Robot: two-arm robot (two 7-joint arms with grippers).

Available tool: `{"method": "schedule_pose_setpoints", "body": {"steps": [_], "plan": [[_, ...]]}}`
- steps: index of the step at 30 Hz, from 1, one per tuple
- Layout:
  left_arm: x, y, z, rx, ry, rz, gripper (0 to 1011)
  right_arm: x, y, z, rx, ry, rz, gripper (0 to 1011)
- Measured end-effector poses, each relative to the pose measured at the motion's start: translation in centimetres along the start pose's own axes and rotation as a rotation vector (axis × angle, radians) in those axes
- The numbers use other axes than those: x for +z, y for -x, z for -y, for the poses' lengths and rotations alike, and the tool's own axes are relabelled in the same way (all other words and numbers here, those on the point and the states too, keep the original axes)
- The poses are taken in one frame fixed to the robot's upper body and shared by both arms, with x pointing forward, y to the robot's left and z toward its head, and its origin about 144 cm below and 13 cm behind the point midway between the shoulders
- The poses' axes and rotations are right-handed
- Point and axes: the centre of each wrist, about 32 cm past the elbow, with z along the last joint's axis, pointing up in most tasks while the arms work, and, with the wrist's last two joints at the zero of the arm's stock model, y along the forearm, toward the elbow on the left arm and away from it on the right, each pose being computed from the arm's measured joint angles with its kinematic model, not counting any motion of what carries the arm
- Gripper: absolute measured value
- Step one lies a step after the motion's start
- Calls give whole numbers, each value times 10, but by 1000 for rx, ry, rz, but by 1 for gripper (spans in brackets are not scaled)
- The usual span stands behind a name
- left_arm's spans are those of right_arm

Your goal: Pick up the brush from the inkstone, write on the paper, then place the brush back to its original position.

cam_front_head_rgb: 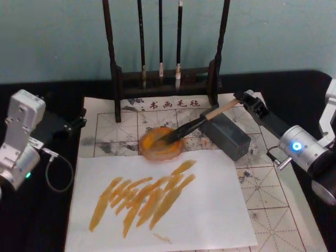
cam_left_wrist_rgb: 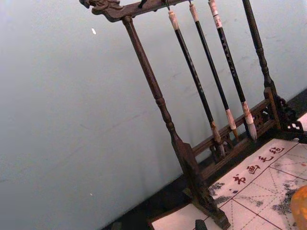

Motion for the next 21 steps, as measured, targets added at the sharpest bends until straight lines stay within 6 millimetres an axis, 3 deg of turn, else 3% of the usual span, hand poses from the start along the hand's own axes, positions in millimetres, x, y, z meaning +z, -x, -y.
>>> {"method": "schedule_pose_setpoints", "body": {"steps": [21], "plan": [[0, 0, 0, 0, 0, 0, 1001, 7, 5, 2, 32, -8, -25, 202]]}}
